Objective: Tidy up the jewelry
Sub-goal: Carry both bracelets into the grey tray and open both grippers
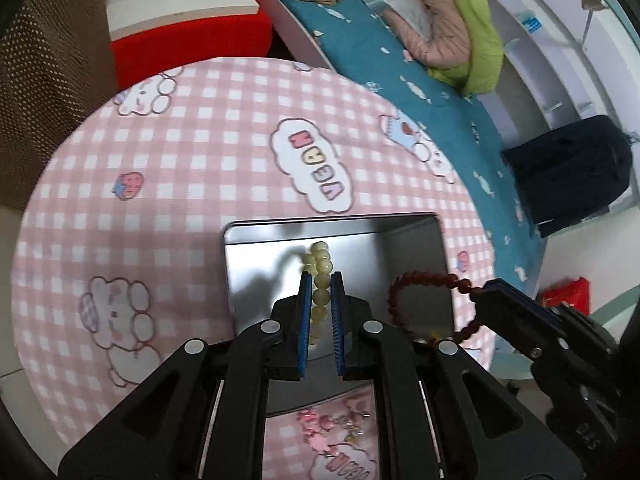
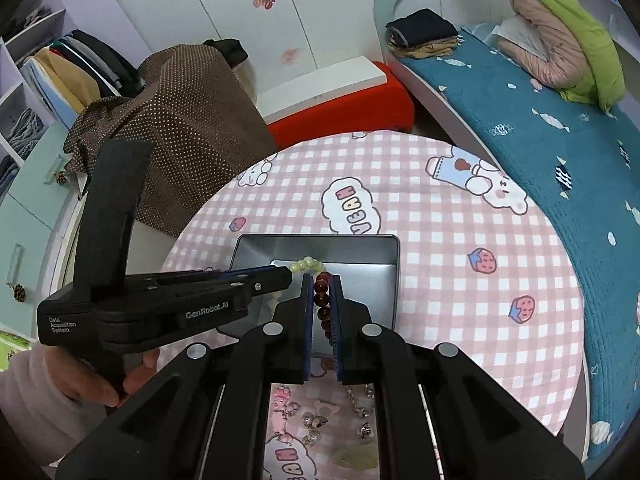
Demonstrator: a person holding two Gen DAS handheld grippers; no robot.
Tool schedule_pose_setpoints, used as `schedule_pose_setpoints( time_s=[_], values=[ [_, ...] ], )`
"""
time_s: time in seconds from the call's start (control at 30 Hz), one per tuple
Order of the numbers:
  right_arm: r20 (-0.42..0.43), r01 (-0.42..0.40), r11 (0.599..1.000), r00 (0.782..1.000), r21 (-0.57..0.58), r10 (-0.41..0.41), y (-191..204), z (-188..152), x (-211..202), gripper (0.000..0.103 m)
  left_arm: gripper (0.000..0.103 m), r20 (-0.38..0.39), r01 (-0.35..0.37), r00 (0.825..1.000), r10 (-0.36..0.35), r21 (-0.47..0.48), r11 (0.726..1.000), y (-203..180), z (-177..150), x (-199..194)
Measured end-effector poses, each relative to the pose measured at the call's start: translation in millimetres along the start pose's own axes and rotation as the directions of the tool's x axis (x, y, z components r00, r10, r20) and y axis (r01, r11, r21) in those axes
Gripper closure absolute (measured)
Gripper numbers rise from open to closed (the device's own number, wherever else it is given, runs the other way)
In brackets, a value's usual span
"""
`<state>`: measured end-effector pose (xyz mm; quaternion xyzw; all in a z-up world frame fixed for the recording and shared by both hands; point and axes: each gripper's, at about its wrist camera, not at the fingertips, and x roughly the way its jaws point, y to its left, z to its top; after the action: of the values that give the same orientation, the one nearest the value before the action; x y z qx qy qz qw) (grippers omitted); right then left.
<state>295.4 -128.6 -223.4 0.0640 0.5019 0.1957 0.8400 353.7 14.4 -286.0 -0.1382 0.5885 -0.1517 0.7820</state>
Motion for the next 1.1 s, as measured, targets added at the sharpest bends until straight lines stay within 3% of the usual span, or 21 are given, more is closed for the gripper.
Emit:
schedule_pose_setpoints(
  time_s=[0.1, 0.17, 0.2, 0.43, 0.7, 0.87, 0.97, 1.1],
  values=[
    [-0.013, -0.006, 1.000, 1.000, 0.002, 0.006, 1.0, 0.7, 5.2, 0.096, 0.087, -0.009, -0.026, 1.000, 0.026, 0.008, 1.000, -0.5, -0.6, -6.3],
    [-0.018, -0.011, 1.000, 1.000, -0.002, 0.011, 2.6, 2.0, 7.5, 0.096, 0.056, -0.001, -0.021, 1.000, 0.021, 0.012, 1.000, -1.9, -2.1, -15.1],
    [-0.021, -0.017, 1.000, 1.000, -0.004, 0.017, 4.2, 3.0, 8.6, 0.096, 0.052, 0.014, -0.027, 1.000, 0.027, 0.018, 0.999, -3.9, -3.0, -21.3],
    [-0.060, -0.081, 0.996, 0.995, -0.019, 0.080, 19.6, 6.7, 20.8, 0.096, 0.052, 0.077, -0.093, 0.993, 0.090, 0.044, 0.995, -6.4, -11.1, -57.7],
    [-0.116, -0.208, 0.978, 0.971, 0.004, 0.207, 38.9, 16.3, 42.4, 0.096, 0.052, 0.134, -0.140, 0.981, 0.143, -0.031, 0.990, 20.9, -20.4, -88.7],
    [-0.152, -0.219, 0.975, 0.966, -0.034, 0.211, 46.2, 23.1, 55.4, 0.095, 0.052, 0.129, -0.151, 0.979, 0.159, -0.064, 0.986, 32.3, -28.9, -90.5],
    [-0.171, -0.167, 0.986, 0.971, 0.000, 0.165, 40.5, 21.4, 63.2, 0.088, 0.052, 0.121, -0.152, 0.980, 0.160, -0.069, 0.986, 33.8, -32.1, -88.7],
    [-0.170, -0.121, 0.993, 0.978, 0.014, 0.122, 34.0, 16.3, 59.4, 0.065, 0.052, 0.123, -0.166, 0.978, 0.170, -0.047, 0.985, 28.8, -35.6, -87.9]
  ],
)
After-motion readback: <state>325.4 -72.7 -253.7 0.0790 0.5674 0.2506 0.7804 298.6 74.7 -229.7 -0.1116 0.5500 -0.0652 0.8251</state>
